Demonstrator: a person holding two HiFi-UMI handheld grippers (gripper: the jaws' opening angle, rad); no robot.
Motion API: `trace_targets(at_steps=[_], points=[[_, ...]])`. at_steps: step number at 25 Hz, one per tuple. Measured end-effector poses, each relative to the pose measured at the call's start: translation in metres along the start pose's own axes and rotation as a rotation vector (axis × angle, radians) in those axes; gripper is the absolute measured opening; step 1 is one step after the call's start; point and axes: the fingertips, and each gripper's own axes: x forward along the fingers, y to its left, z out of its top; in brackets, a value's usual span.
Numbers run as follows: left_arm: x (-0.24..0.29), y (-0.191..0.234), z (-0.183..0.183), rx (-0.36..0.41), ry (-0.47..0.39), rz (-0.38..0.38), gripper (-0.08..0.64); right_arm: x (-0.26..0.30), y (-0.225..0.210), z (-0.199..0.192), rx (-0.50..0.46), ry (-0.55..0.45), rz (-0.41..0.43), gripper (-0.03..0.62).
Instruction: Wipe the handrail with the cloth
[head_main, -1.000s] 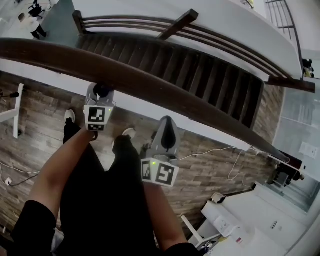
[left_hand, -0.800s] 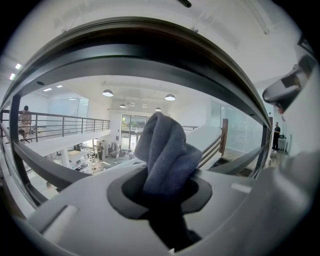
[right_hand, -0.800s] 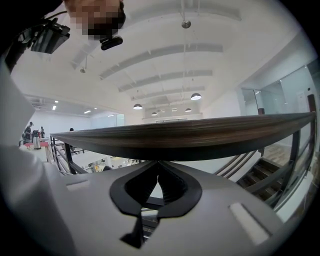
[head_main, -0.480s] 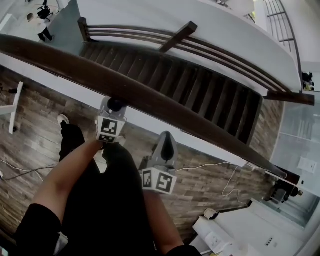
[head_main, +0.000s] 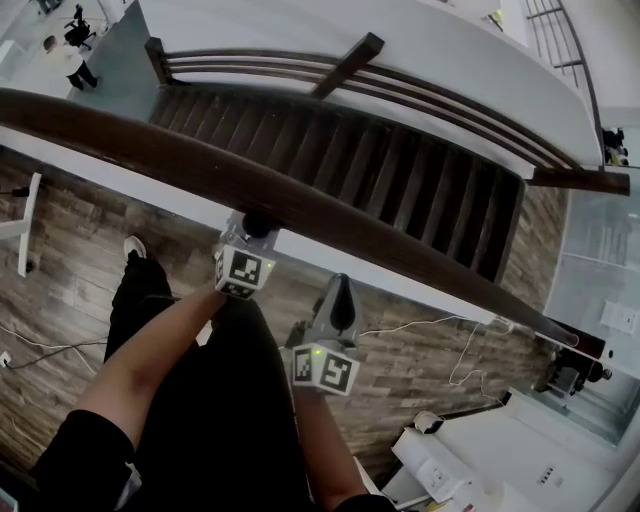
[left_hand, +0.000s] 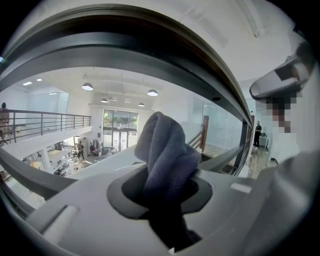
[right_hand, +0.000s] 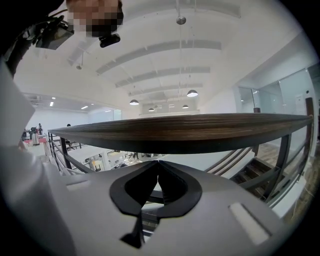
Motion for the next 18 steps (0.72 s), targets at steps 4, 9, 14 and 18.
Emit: trace_targets(at_steps=[4,9,14,18], points=[[0.007,-0.022,-0.007,0.019,0.01,-0.06,0.092,-0.004,0.01,-0.002,-0.023,0.014,0.026,0.003],[-0.005,-0.021,0.004,-0.001,0.002,-0.082,0.085,-0.002,0.022,0.004,-0.064,0.012,0.101,0.003],[-0.048,0.005,0.016,-0.039,-0.014,-0.041,0.083,0.005,0.051,0.0,-0.09,0.033,0.194,0.003],[-0.097,0.05,-0.006,-0.045,-0.005,0.079,0.081,0.007,0.081,-0.007,-0.123,0.048,0.261,0.003]])
